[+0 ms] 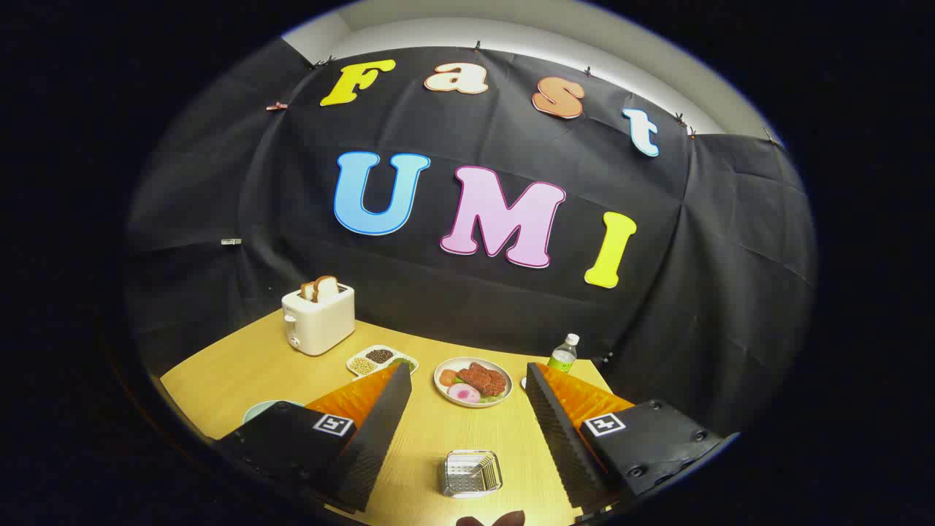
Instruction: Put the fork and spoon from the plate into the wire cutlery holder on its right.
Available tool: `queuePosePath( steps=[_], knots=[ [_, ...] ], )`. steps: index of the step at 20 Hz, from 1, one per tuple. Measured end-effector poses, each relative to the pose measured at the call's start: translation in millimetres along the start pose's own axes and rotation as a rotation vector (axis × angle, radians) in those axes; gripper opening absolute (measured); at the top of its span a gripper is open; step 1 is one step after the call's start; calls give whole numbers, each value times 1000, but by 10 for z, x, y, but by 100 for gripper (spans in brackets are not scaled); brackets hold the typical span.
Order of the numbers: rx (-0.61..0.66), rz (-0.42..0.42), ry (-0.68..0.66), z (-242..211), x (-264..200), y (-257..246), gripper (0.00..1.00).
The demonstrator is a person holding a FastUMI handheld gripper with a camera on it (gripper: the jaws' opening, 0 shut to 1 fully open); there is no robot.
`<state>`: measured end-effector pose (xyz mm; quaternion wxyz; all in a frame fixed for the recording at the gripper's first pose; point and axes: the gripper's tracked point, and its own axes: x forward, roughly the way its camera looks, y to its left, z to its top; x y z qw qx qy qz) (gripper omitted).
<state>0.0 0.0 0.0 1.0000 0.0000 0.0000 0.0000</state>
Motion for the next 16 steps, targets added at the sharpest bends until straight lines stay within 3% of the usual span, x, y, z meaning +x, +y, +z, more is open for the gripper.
queuePosePath(
  steps=[16],
  knots=[
    [-3, -15, 1, 8, -92, -16, 98]
  ],
)
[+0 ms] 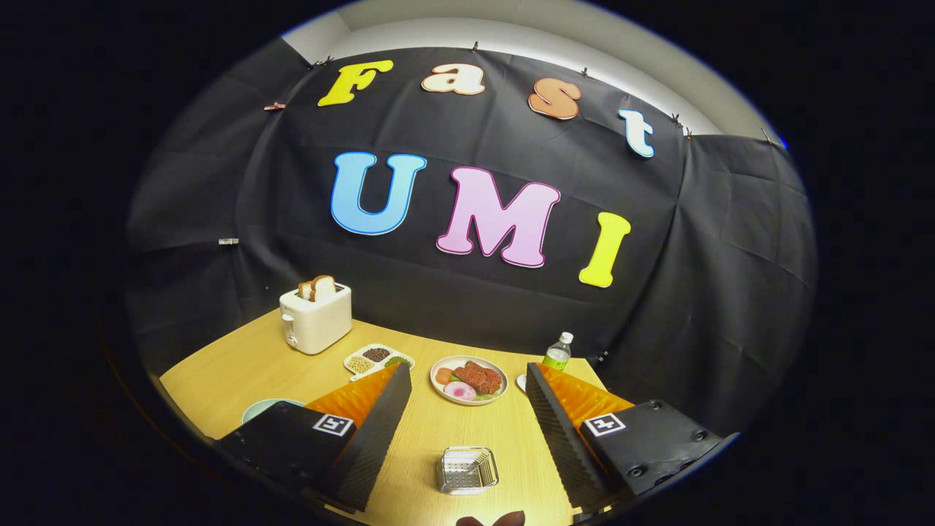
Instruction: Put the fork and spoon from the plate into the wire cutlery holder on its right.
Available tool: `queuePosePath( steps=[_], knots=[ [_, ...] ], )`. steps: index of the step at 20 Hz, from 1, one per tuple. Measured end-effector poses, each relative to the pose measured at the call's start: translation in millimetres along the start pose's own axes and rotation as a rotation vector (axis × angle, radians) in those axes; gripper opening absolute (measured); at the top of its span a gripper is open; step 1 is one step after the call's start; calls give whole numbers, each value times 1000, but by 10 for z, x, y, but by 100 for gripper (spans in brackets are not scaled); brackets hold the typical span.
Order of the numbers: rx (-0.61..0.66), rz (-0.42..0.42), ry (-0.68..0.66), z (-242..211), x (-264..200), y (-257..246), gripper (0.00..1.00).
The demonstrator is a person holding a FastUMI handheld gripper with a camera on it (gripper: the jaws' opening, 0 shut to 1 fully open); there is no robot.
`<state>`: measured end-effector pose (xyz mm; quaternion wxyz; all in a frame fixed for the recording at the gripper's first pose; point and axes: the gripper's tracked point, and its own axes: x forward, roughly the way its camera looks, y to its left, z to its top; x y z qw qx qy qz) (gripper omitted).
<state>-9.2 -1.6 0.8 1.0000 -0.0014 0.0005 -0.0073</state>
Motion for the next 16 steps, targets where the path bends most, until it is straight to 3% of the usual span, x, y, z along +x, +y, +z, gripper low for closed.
queuePosePath(
  steps=[7, 16],
  knots=[
    [-2, 9, 9, -13, -1, 43, 98],
    [29, 174, 164, -259, -96, 742, 98]
  ],
)
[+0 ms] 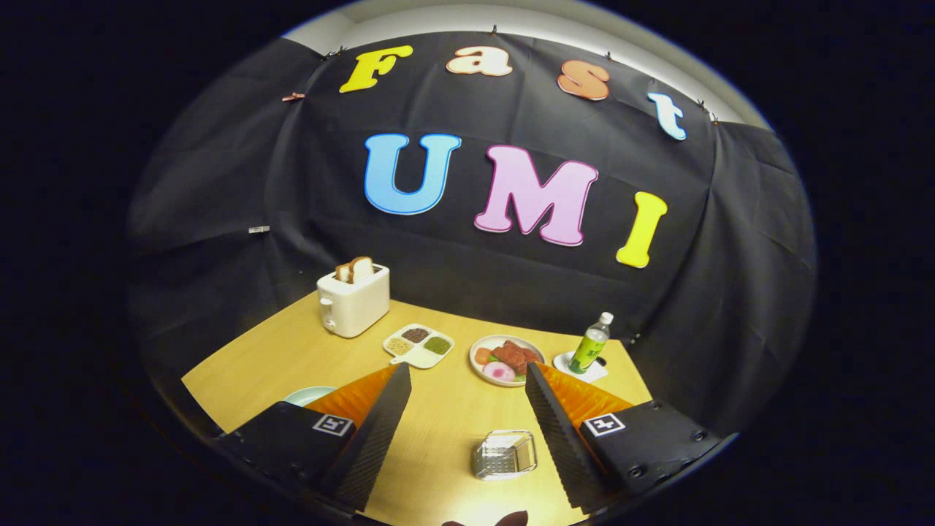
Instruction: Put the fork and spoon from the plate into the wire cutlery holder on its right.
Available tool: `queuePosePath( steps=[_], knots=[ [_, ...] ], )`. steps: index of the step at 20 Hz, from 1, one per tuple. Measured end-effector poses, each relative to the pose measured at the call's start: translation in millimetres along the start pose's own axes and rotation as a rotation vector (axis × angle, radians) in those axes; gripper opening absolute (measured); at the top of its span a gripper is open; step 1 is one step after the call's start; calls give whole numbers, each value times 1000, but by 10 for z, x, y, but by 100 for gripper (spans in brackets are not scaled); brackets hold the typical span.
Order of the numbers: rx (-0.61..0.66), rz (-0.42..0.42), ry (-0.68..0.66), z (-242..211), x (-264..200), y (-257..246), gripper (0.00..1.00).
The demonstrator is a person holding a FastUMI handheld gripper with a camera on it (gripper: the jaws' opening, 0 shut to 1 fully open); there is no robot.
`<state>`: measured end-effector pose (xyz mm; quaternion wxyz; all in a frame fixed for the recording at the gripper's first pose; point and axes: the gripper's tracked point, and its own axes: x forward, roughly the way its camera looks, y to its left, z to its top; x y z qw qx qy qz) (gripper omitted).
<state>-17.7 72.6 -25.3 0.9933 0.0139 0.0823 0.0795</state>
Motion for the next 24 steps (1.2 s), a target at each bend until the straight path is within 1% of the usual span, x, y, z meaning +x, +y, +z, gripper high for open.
queuePosePath(
  steps=[3, 6, 8, 9, 10, 11, 12, 13, 14, 15, 17, 22, 24],
  knots=[
    [89, 79, 127, -246, 31, 465, 98],
    [186, 127, 292, -587, 63, 903, 97],
    [221, 138, 378, -794, 94, 1141, 92],
    [235, 144, 419, -909, 96, 1265, 85],
    [242, 146, 457, -1026, 112, 1376, 83],
    [241, 151, 487, -1129, 144, 1478, 83],
    [226, 151, 522, -1241, 179, 1569, 80],
    [201, 150, 559, -1388, 203, 1631, 75],
    [187, 150, 600, -1520, 240, 1690, 72],
    [188, 146, 639, -1663, 283, 1737, 65],
    [187, 131, 696, -1874, 367, 1816, 61],
    [148, 122, 785, -2245, 569, 1995, 62],
    [144, 98, 818, -2349, 654, 2002, 61]
  ],
)
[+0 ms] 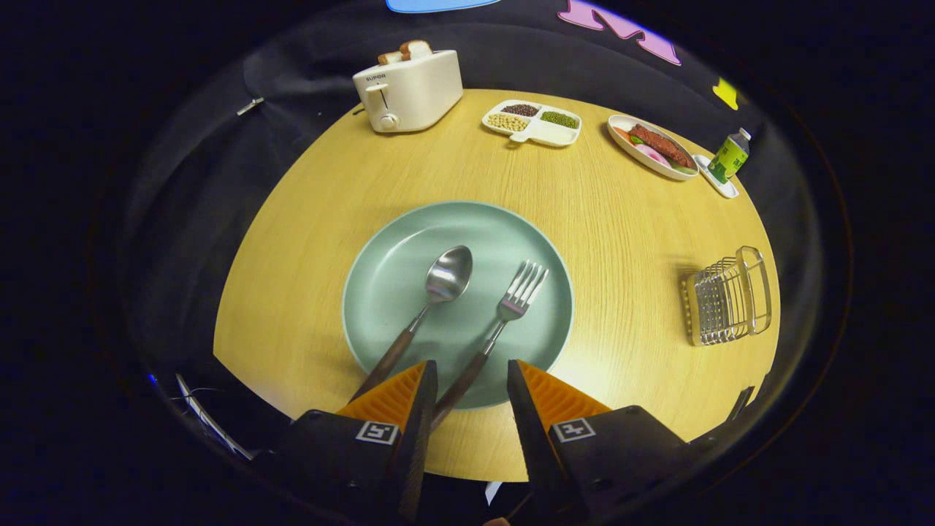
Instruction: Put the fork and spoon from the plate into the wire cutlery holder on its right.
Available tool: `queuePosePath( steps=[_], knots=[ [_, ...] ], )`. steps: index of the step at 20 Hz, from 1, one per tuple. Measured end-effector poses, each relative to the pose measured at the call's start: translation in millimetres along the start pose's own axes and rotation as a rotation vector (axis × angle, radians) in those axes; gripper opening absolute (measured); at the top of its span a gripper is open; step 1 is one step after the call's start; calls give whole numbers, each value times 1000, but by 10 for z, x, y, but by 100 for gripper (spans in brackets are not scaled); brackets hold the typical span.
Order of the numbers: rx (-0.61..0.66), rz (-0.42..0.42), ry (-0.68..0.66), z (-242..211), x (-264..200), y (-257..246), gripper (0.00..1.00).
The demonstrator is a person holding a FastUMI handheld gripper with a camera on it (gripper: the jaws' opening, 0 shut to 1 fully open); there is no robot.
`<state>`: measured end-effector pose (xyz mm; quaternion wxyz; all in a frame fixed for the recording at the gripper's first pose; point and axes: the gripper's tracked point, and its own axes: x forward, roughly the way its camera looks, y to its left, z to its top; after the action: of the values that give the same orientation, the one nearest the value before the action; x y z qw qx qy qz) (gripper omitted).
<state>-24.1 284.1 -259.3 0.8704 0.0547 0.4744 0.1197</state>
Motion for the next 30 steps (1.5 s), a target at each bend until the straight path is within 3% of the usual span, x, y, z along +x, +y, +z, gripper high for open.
queuePosePath(
  steps=[3, 5, 8, 11, 17, 20, 23, 27, 30],
  knots=[
    [10, -51, 45, -39, 165, -101, 61],
    [41, -54, 79, -58, 266, -99, 40],
    [52, -62, 111, -109, 323, -121, 38],
    [-8, -36, 97, -87, 378, -168, 13],
    [-25, 25, 86, -82, 296, -206, 10],
    [-10, 65, 57, 15, 75, -311, 10],
    [-72, 123, 13, 194, -281, -422, 9],
    [-181, 137, -46, 525, -949, -960, 9],
    [-131, 136, -27, 641, -1263, -1545, 9]
  ],
)
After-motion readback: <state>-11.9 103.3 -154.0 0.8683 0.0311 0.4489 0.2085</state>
